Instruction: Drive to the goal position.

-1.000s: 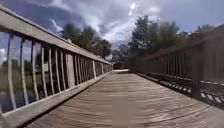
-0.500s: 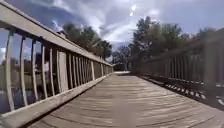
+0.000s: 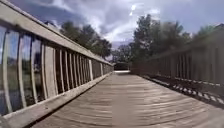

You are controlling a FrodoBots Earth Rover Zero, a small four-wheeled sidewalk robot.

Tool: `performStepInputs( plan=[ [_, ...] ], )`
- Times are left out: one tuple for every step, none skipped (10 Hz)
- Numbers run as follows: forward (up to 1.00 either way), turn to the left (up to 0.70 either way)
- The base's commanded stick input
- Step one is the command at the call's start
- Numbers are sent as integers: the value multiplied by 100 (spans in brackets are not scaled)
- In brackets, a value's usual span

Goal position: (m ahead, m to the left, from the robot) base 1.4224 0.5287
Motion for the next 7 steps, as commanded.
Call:
performStepInputs(
  plan=[
    [70,-2],
    [70,0],
    [70,0],
    [70,0],
    [70,0],
    [70,0],
    [70,0]
  ],
)
